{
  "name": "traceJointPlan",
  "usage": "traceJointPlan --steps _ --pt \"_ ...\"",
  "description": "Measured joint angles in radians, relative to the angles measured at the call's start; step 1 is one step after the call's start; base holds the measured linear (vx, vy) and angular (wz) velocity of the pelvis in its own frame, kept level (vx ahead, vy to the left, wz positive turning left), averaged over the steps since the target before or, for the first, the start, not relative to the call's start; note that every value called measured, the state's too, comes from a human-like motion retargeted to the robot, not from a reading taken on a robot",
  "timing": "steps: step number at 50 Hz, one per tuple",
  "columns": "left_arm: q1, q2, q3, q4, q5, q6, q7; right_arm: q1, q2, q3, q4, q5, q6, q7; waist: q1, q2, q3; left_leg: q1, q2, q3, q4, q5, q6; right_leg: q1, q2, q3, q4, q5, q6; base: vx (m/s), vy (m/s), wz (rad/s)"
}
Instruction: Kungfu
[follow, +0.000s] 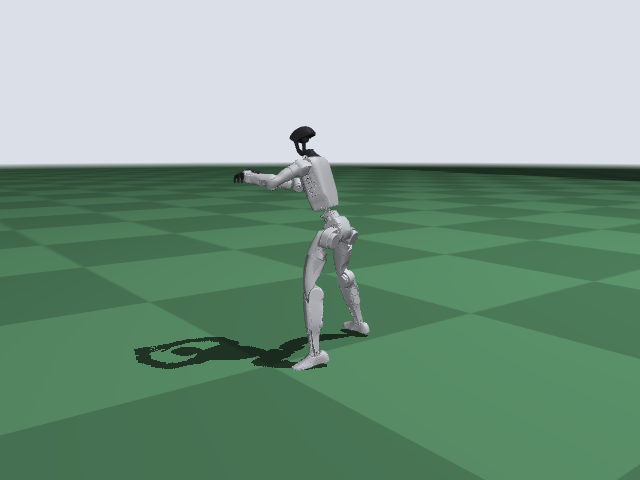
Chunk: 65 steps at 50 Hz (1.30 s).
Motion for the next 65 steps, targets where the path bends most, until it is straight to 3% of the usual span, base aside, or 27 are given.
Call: traceJointPlan --steps 4,8,13,15,18,25,37,47,52,59,62,65 --pt "0.111 -0.193 0.063 0.024 0.111 -0.013 0.054 0.128 -0.077 0.029 -0.043 0.046 -0.03 0.022 -0.086 0.016 -0.007 0.018 -0.032 -0.045 -0.098 0.106 -0.003 -0.143 -0.016 0.01 0.116 0.043 0.024 -0.32 -0.59 -0.78" --pt "0.182 -0.458 0.035 0.177 0.244 -0.058 0.05 0.334 -0.166 0.051 0.027 0.104 -0.1 -0.042 -0.214 0.04 -0.049 -0.036 -0.123 -0.083 -0.23 0.206 -0.003 -0.332 -0.07 0.047 0.316 -0.064 0.083 -0.29 -0.41 0.86" --pt "0.244 -0.871 0.073 0.704 0.587 -0.138 0.127 0.636 -0.102 -0.037 0.342 0.006 -0.265 -0.255 -0.195 0.079 -0.05 -0.053 0.066 -0.037 -0.295 0.234 -0.003 -0.365 0.046 -0.117 0.544 -0.283 0.039 0.0 -0.91 -0.61" --pt "0.257 -0.979 0.089 0.861 0.678 -0.119 0.186 0.713 -0.081 -0.084 0.427 -0.079 -0.323 -0.265 -0.208 0.071 -0.016 -0.067 0.076 -0.015 -0.309 0.257 -0.003 -0.404 0.061 -0.113 0.595 -0.315 0.027 -0.32 -0.47 -0.08" --pt "0.27 -1.034 0.043 0.927 0.685 -0.124 0.224 0.784 -0.117 -0.082 0.435 -0.081 -0.368 -0.275 -0.249 0.064 0.024 -0.141 0.047 -0.068 -0.314 0.275 -0.003 -0.477 0.04 -0.101 0.665 -0.349 0.012 -0.34 -0.3 0.7" --pt "0.318 -1.069 -0.049 0.932 0.719 -0.162 0.255 0.959 -0.168 -0.081 0.317 -0.032 -0.345 -0.314 -0.23 0.047 0.034 -0.188 0.063 -0.121 -0.284 0.276 -0.003 -0.509 0.054 -0.103 0.739 -0.404 -0.029 -0.07 -0.14 0.26" --pt "0.298 -1.07 -0.098 0.91 0.639 -0.188 0.175 1.062 -0.202 -0.093 0.196 0.147 -0.347 -0.219 -0.239 0.066 0.018 -0.148 -0.037 -0.109 -0.323 0.256 -0.003 -0.457 -0.003 -0.007 0.701 -0.345 0.027 0.1 0.17 0.4" --pt "0.296 -1.02 -0.121 0.839 0.525 -0.214 0.062 1.165 -0.198 -0.128 0.12 0.326 -0.307 -0.088 -0.202 0.039 0.034 -0.12 -0.062 -0.143 -0.325 0.226 -0.003 -0.326 -0.01 -0.001 0.584 -0.256 0.077 0.16 0.12 0.18" --pt "0.28 -0.914 -0.097 0.665 0.385 -0.175 -0.064 1.338 -0.288 -0.226 -0.059 0.68 -0.205 0.211 -0.138 0.027 0.026 -0.183 -0.04 -0.218 -0.276 0.209 -0.003 -0.223 0.017 -0.039 0.453 -0.178 0.096 0.24 0.16 0.3" --pt "0.092 -0.677 -0.066 0.294 0.213 -0.138 -0.006 1.726 -0.429 -0.402 -0.354 1.677 0.106 0.658 -0.028 0.036 -0.016 -0.45 -0.025 -0.424 -0.004 0.13 -0.002 -0.026 0.037 -0.129 0.204 -0.014 0.096 0.31 0.33 0.89" --pt "-0.015 -0.63 -0.049 0.137 0.16 -0.124 0.074 1.845 -0.363 -0.469 -0.322 1.987 0.18 0.696 0.056 0.055 -0.063 -0.54 -0.078 -0.495 0.143 0.051 0.0 0.124 0.002 -0.188 0.074 0.084 0.096 0.58 0.69 1.71" --pt "-0.143 -0.612 -0.029 0.011 0.117 -0.089 0.129 1.805 -0.206 -0.476 -0.166 2.095 0.146 0.652 0.154 0.084 -0.115 -0.605 -0.177 -0.56 0.27 -0.057 0.005 0.294 -0.036 -0.255 -0.059 0.186 0.096 0.58 1.01 2.21"
